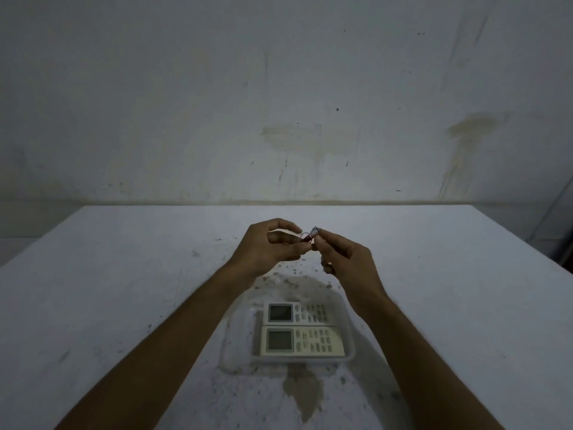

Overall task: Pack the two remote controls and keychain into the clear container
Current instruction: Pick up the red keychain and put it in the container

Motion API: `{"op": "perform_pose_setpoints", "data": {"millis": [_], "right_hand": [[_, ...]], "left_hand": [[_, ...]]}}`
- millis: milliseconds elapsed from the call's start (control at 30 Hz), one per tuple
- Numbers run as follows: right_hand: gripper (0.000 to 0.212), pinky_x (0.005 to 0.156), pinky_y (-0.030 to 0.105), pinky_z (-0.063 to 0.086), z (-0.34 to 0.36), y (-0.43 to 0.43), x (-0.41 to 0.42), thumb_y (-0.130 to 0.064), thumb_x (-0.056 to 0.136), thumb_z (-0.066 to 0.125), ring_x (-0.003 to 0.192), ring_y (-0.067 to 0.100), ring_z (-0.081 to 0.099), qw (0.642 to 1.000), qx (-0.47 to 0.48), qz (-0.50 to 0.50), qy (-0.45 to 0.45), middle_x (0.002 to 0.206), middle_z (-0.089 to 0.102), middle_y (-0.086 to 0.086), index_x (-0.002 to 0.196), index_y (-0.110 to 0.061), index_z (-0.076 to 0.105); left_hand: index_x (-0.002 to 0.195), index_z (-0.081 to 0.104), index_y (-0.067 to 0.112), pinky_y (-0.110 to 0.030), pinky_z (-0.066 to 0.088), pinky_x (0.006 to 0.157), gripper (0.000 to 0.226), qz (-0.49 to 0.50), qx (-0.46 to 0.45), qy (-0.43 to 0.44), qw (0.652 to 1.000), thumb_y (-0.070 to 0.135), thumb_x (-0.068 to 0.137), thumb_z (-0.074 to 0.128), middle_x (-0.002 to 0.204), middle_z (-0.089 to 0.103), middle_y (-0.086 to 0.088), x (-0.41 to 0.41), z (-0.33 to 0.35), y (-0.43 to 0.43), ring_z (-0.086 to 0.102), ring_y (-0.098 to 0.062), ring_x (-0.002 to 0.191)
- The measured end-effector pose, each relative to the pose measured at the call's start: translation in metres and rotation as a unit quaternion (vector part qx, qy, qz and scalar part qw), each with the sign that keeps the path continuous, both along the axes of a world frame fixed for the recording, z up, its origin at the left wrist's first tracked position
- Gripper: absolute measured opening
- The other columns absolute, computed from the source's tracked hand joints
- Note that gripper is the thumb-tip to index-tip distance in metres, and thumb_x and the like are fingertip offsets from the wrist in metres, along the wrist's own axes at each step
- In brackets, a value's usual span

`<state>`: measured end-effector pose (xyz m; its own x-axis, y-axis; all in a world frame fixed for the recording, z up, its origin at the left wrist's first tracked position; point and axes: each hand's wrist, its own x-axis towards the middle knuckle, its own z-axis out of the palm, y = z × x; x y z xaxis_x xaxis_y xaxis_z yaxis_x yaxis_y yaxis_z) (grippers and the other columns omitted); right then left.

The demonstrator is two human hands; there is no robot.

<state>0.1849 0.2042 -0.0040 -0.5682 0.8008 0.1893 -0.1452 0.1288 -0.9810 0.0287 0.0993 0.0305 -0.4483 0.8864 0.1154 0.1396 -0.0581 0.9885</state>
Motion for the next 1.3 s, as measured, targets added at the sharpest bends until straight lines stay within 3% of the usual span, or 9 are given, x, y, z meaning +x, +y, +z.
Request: {"op": "perform_pose_setpoints", "data": {"millis": [167,267,367,667,833,967,1067,1200,1300], "right_hand": [[0.025,0.070,0.028,0.054,-0.002,0.004,0.004,-0.037,0.101,0.055,0.075,0.010,0.067,0.986,0.091,0.025,-0.134,0.092,0.078,-0.007,0.112,-0.028,0.076],[0.028,0.071,0.020,0.050,-0.011,0.007,0.004,-0.040,0.100,0.055,0.080,0.000,0.066,0.933,0.229,0.019,-0.277,0.090,0.075,-0.014,0.110,-0.026,0.077],[0.029,0.080,0.026,0.052,-0.016,0.002,0.005,-0.039,0.101,0.054,0.088,0.005,0.066,0.896,0.278,0.054,-0.342,0.101,0.075,-0.009,0.113,-0.023,0.076],[0.057,0.079,0.027,0.045,-0.017,-0.030,0.017,-0.063,0.100,0.031,0.094,0.012,0.064,0.905,0.265,0.093,-0.319,0.106,0.067,-0.013,0.120,-0.030,0.072],[0.061,0.083,0.029,0.044,-0.017,-0.032,0.018,-0.064,0.099,0.028,0.094,0.011,0.063,0.908,0.255,0.100,-0.316,0.103,0.067,-0.013,0.119,-0.030,0.073],[0.064,0.087,0.032,0.048,-0.019,-0.031,0.019,-0.068,0.096,0.027,0.091,0.009,0.063,0.908,0.257,0.103,-0.315,0.102,0.068,-0.012,0.118,-0.030,0.074],[0.063,0.086,0.032,0.047,-0.020,-0.030,0.019,-0.067,0.098,0.027,0.095,0.011,0.064,0.909,0.255,0.104,-0.313,0.103,0.068,-0.013,0.119,-0.031,0.073],[0.064,0.086,0.031,0.045,-0.021,-0.030,0.019,-0.069,0.097,0.026,0.095,0.010,0.062,0.907,0.256,0.107,-0.318,0.103,0.067,-0.015,0.121,-0.031,0.073],[0.063,0.084,0.031,0.044,-0.020,-0.031,0.019,-0.067,0.098,0.026,0.094,0.009,0.063,0.906,0.259,0.104,-0.319,0.103,0.067,-0.014,0.120,-0.030,0.073]], "left_hand": [[0.113,0.078,0.025,-0.030,0.061,0.079,0.035,0.074,-0.087,0.185,0.976,0.025,0.079,0.086,0.092,0.078,0.005,-0.004,0.008,-0.037,0.075,-0.011,0.081],[0.107,0.080,0.027,-0.020,0.054,0.074,0.024,0.108,-0.166,0.311,0.929,0.031,0.083,0.082,0.092,0.076,0.010,0.003,0.006,-0.074,0.069,-0.004,0.082],[0.109,0.080,0.026,-0.025,0.056,0.077,0.026,0.134,-0.207,0.365,0.898,0.034,0.084,0.079,0.097,0.078,0.006,0.018,-0.002,-0.103,0.069,-0.007,0.085],[0.100,0.080,0.019,-0.026,0.054,0.071,0.021,0.210,-0.259,0.509,0.793,0.035,0.086,0.077,0.093,0.075,-0.001,0.058,-0.028,-0.105,0.065,-0.015,0.084],[0.107,0.070,0.010,-0.032,0.052,0.079,0.024,0.139,-0.314,0.589,0.731,0.027,0.090,0.074,0.108,0.071,-0.008,0.061,-0.020,-0.094,0.062,-0.022,0.100],[0.088,0.063,0.012,-0.032,0.047,0.070,0.022,0.035,-0.325,0.580,0.746,0.032,0.087,0.074,0.100,0.070,-0.010,0.049,-0.011,-0.092,0.059,-0.024,0.094],[0.091,0.074,0.006,-0.031,0.053,0.065,0.020,-0.043,-0.346,0.540,0.766,0.025,0.085,0.072,0.087,0.074,-0.009,0.038,-0.003,-0.092,0.063,-0.020,0.076],[0.111,0.078,0.013,-0.034,0.060,0.084,0.028,-0.100,-0.333,0.500,0.793,0.017,0.086,0.066,0.104,0.079,-0.005,0.018,0.001,-0.093,0.071,-0.020,0.091],[0.109,0.080,0.020,-0.031,0.058,0.089,0.024,-0.105,-0.300,0.503,0.804,0.025,0.085,0.078,0.106,0.079,0.002,0.007,-0.002,-0.092,0.069,-0.010,0.090]]}}
